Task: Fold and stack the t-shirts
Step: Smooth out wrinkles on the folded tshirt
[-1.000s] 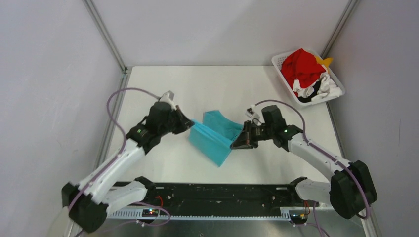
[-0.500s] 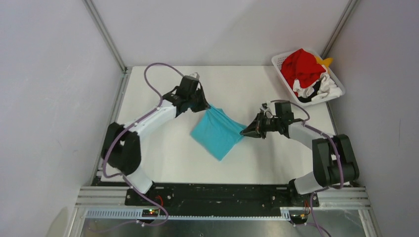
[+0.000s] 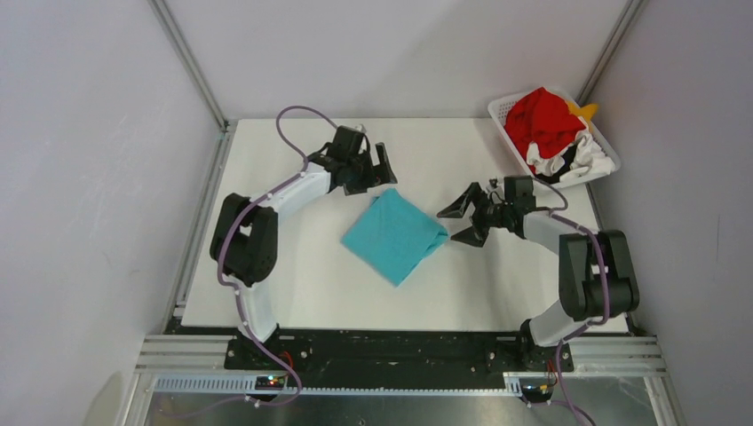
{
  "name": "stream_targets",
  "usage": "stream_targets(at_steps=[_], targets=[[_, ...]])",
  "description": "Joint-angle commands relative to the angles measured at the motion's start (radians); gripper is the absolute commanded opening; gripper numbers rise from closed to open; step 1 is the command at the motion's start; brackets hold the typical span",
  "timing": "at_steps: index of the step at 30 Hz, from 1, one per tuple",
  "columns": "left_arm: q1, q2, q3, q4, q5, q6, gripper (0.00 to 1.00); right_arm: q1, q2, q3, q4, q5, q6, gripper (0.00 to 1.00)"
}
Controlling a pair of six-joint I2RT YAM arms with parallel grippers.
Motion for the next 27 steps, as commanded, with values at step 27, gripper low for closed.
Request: stream_targets(at_steps=[27], targets=[[0.019,0.24,0.016,0.019,0.073,-0.034,1.0,0.158,0.225,0.162,0.048,0.24,-0.155,1.0]])
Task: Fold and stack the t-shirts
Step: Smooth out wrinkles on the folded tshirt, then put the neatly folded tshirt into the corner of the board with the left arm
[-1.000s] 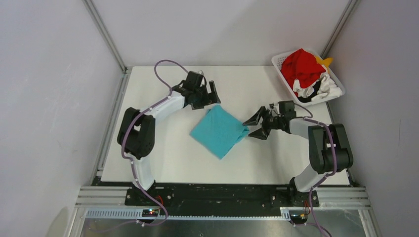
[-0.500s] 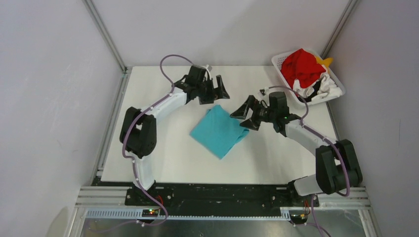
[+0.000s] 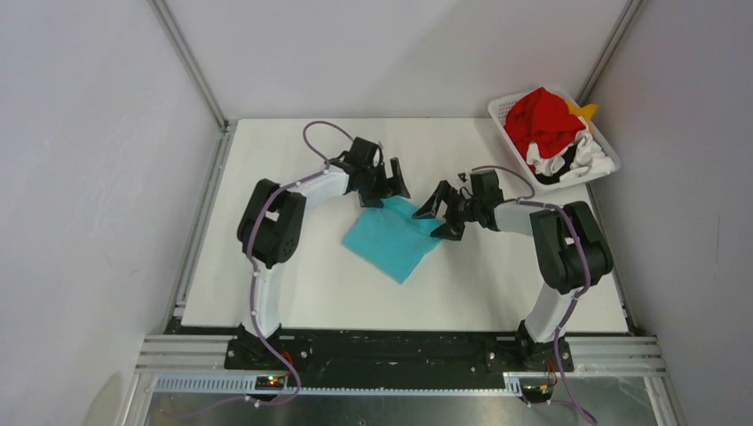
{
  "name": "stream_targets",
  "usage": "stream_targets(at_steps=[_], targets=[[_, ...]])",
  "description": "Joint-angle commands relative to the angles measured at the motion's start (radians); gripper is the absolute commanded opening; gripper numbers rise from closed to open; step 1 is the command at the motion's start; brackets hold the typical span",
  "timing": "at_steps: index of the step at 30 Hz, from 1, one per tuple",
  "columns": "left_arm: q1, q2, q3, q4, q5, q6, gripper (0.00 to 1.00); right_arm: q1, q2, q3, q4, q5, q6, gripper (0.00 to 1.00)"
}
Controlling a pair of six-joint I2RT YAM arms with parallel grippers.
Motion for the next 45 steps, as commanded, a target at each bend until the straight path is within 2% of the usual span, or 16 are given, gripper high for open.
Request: stream_targets(at_steps=[1,7,13,17,22,28,32,34,38,39,41,45], targets=[[0.045,-0.007,-0.082,-0.02,-0.104,-0.026,1.0,-0.02,0.061,0.079,-0.128,0.125,-0.132,1.0],[0.058,-0.094,-0.155,-0.02,-0.119,-0.033,1.0,-0.009,0.069,0.168,-0.194,0.141,-0.208,0.99],[0.049,-0.254,-0.185,-0.02,-0.177,-0.036,1.0,0.0,-0.063,0.192,-0.207,0.117,-0.234,1.0],[0.049,-0.337,-0.23,-0.021,-0.212,-0.02,1.0,0.026,-0.18,0.182,-0.308,0.222,-0.294,0.99],[0.049,-0.39,-0.337,-0.022,-0.267,-0.005,1.0,0.047,-0.323,0.063,-0.369,0.284,-0.322,0.99],[0.047,-0.319,-0.365,-0.021,-0.213,0.013,0.96,0.062,-0.497,-0.066,-0.432,0.358,-0.328,1.0],[0.045,-0.244,-0.333,-0.022,-0.168,0.014,0.82,0.069,-0.612,-0.118,-0.493,0.413,-0.336,1.0],[0.03,-0.21,-0.311,-0.023,-0.188,0.014,0.73,0.069,-0.666,-0.132,-0.52,0.439,-0.339,0.99],[0.018,-0.158,-0.275,-0.028,-0.243,-0.004,0.45,0.064,-0.748,-0.142,-0.557,0.474,-0.343,0.99],[0.016,-0.151,-0.272,-0.031,-0.273,-0.015,0.34,0.06,-0.768,-0.144,-0.559,0.48,-0.344,0.99],[0.014,-0.148,-0.267,-0.046,-0.354,-0.029,0.23,0.054,-0.787,-0.144,-0.562,0.507,-0.343,0.99],[0.014,-0.153,-0.233,-0.12,-0.516,-0.013,0.1,0.024,-0.8,-0.145,-0.559,0.519,-0.355,0.99]])
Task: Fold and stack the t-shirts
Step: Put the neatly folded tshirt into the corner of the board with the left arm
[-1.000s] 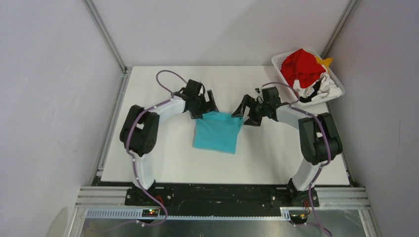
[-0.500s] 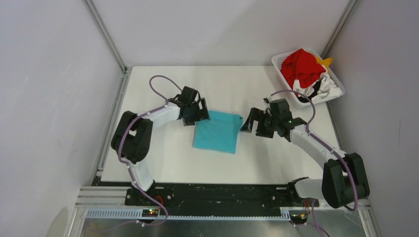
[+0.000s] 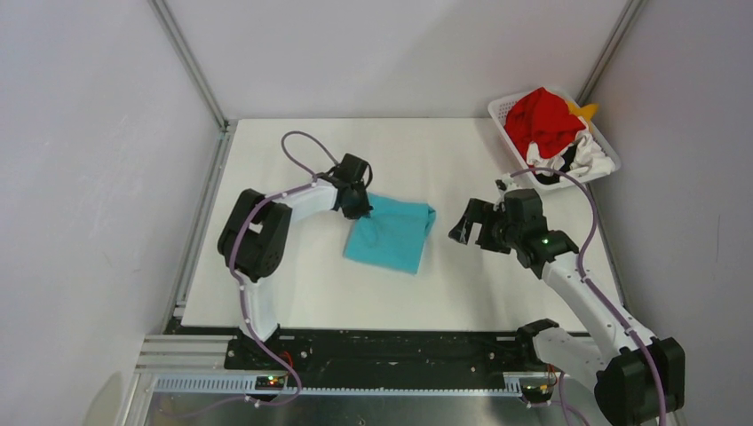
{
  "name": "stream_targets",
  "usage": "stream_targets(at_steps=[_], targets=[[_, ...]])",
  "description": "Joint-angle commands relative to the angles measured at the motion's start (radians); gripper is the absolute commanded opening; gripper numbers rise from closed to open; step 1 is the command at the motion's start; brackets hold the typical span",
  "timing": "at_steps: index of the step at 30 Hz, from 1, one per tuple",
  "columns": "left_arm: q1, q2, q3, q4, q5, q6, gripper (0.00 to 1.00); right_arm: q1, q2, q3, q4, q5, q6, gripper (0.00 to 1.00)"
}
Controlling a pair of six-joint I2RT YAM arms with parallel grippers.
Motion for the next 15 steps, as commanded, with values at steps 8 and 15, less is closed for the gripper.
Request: stream_targets(at_steps=[8,15], targets=[[0.118,0.007,0.134,-0.208,-0.499,0.167,0.02,-0.067,-0.018,-0.003,-0.021,0.041,-0.052,0.99],[0.318,0.133,0.386,-0.252,-0.446,0.292,0.0,-0.099,0.017,-0.017,0.028,0.048,-0.078,0.99]])
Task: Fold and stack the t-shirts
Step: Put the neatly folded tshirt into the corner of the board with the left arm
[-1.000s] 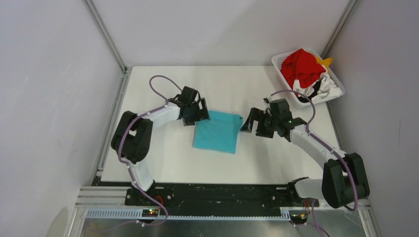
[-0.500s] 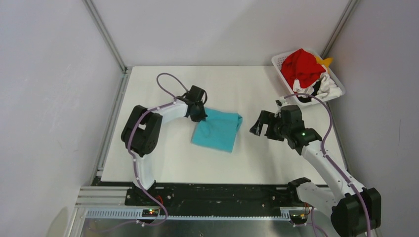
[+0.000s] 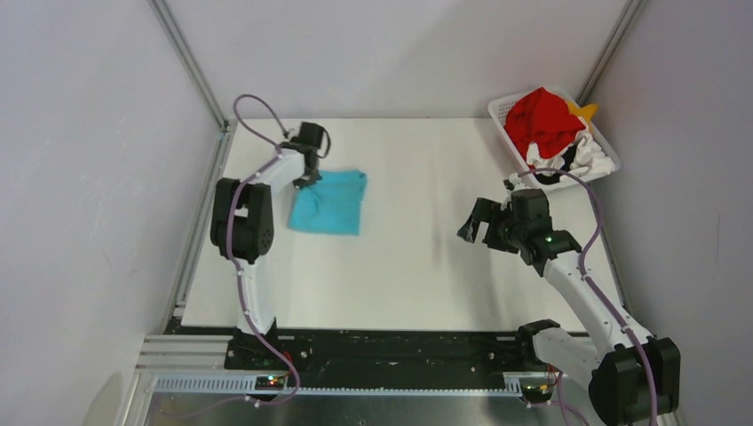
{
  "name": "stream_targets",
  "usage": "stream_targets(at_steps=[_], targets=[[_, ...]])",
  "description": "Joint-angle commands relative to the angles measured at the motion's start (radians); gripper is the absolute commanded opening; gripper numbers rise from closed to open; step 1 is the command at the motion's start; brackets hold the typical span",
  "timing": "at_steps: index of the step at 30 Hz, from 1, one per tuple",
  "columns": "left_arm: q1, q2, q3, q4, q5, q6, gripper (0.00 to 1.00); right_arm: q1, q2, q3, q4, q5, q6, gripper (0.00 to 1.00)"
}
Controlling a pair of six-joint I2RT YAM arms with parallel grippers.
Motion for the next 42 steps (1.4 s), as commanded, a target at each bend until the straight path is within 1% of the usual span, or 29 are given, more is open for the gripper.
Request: stream_targets(at_steps=[1,3,5,8,9,10,11,12,13,14,15,16,17,19,21,25,31,33,35,36,37,38,39,42], targets=[[0.137,0.063,0.206,-0.045,0.015,0.101,0.0,-0.028,0.022,-0.005,0.038,0.013,-0.027,0.99],[0.166,0.083,0.283,-0.059,-0.008,0.141,0.0,-0.041,0.029,-0.005,0.047,0.002,-0.029,1.0],[0.181,0.108,0.351,-0.058,-0.14,0.212,0.01,-0.047,0.035,-0.005,0.058,-0.007,-0.029,1.0],[0.214,0.199,0.468,-0.056,-0.164,0.382,0.01,-0.055,0.04,-0.005,0.065,-0.014,-0.027,1.0],[0.231,0.221,0.529,-0.057,-0.153,0.415,0.01,-0.058,0.038,-0.005,0.066,-0.017,-0.027,0.99],[0.241,0.273,0.565,-0.057,-0.14,0.478,0.01,-0.06,0.036,-0.005,0.067,-0.016,-0.026,0.99],[0.256,0.298,0.637,-0.057,-0.128,0.534,0.01,-0.063,0.03,-0.005,0.066,-0.015,-0.025,0.99],[0.259,0.351,0.674,-0.056,-0.125,0.554,0.01,-0.063,0.025,-0.004,0.066,-0.011,-0.024,0.99],[0.287,0.412,0.777,-0.097,-0.106,0.559,0.03,-0.065,0.022,-0.005,0.066,-0.009,-0.022,0.99],[0.309,0.434,0.83,-0.112,-0.076,0.554,0.03,-0.066,0.014,-0.005,0.065,-0.003,-0.021,0.99],[0.318,0.456,0.895,-0.12,-0.013,0.537,0.05,-0.067,0.011,-0.005,0.066,-0.001,-0.017,1.0],[0.334,0.461,0.912,-0.115,0.018,0.531,0.07,-0.069,0.002,-0.005,0.067,0.003,-0.013,0.99],[0.339,0.469,0.935,-0.092,0.055,0.524,0.12,-0.07,-0.004,-0.006,0.067,0.003,-0.008,1.0],[0.351,0.479,0.956,-0.063,0.054,0.529,0.17,-0.07,-0.018,-0.006,0.064,0.002,-0.002,1.0],[0.362,0.484,0.965,-0.043,0.047,0.536,0.2,-0.071,-0.032,-0.005,0.058,0.008,0.004,1.0],[0.379,0.486,0.954,-0.025,0.026,0.508,0.2,-0.072,-0.052,-0.005,0.055,0.05,0.025,0.99],[0.381,0.504,0.946,0.011,0.027,0.543,0.23,-0.073,-0.044,-0.004,0.091,0.052,0.029,0.99],[0.38,0.505,0.943,0.031,-0.004,0.56,0.3,-0.072,-0.037,-0.005,0.101,0.05,0.029,0.99],[0.381,0.512,0.951,0.043,-0.041,0.578,0.44,-0.072,-0.031,-0.005,0.11,0.041,0.031,0.99],[0.381,0.509,0.952,0.044,-0.053,0.583,0.62,-0.072,-0.031,-0.006,0.111,0.039,0.031,0.99],[0.38,0.504,0.942,0.044,-0.072,0.581,0.72,-0.072,-0.03,-0.005,0.112,0.035,0.031,1.0],[0.381,0.484,0.934,0.043,-0.078,0.573,0.9,-0.073,-0.031,-0.005,0.115,0.034,0.031,1.0],[0.381,0.468,0.914,0.044,-0.082,0.568,0.97,-0.073,-0.032,-0.003,0.117,0.036,0.029,1.0],[0.377,0.358,0.868,0.044,-0.077,0.526,0.99,-0.075,-0.028,0.01,0.113,0.055,0.011,0.99]])
